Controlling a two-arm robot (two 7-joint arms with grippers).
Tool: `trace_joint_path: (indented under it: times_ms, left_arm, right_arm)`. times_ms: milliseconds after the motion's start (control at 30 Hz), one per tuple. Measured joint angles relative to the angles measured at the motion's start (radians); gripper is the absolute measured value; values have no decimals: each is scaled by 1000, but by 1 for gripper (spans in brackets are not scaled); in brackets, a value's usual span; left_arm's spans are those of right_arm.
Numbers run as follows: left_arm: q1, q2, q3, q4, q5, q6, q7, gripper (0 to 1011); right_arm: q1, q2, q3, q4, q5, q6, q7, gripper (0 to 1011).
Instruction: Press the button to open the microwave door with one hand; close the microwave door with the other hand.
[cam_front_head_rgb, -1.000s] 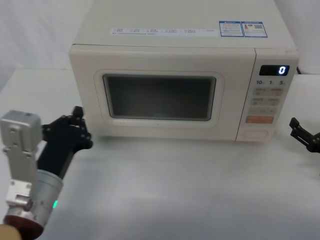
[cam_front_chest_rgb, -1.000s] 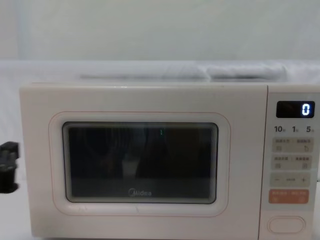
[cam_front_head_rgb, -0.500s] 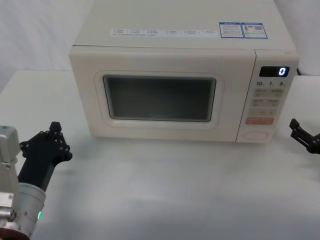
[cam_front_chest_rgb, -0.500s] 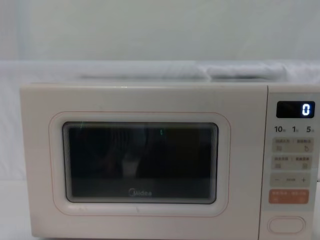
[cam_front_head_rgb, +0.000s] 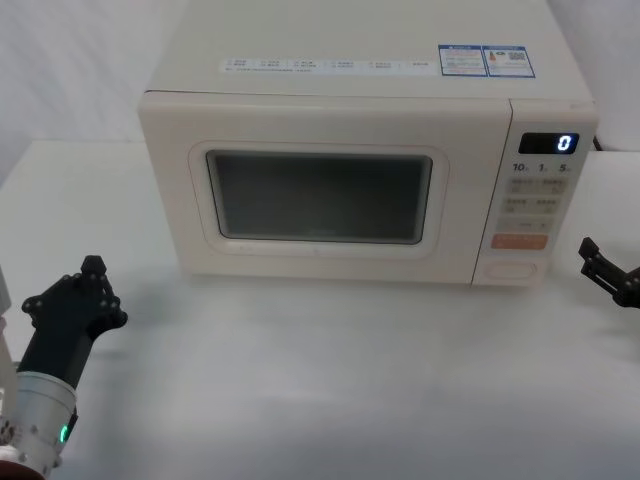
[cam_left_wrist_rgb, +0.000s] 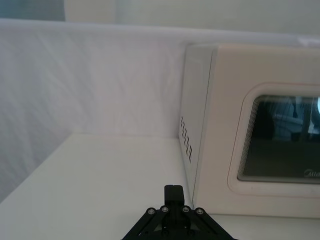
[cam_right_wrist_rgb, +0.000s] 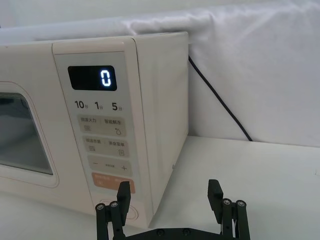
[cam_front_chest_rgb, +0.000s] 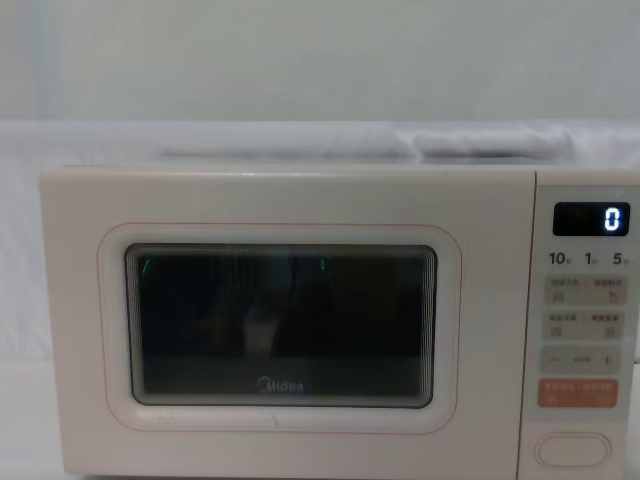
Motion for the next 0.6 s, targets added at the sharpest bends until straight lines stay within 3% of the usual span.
trace_joint_path:
  times_ms: [600]
  left_arm:
    - [-22, -26, 15, 50, 43, 9, -16, 0]
  right_arm:
    - [0, 0, 0, 0, 0, 0, 0, 1002]
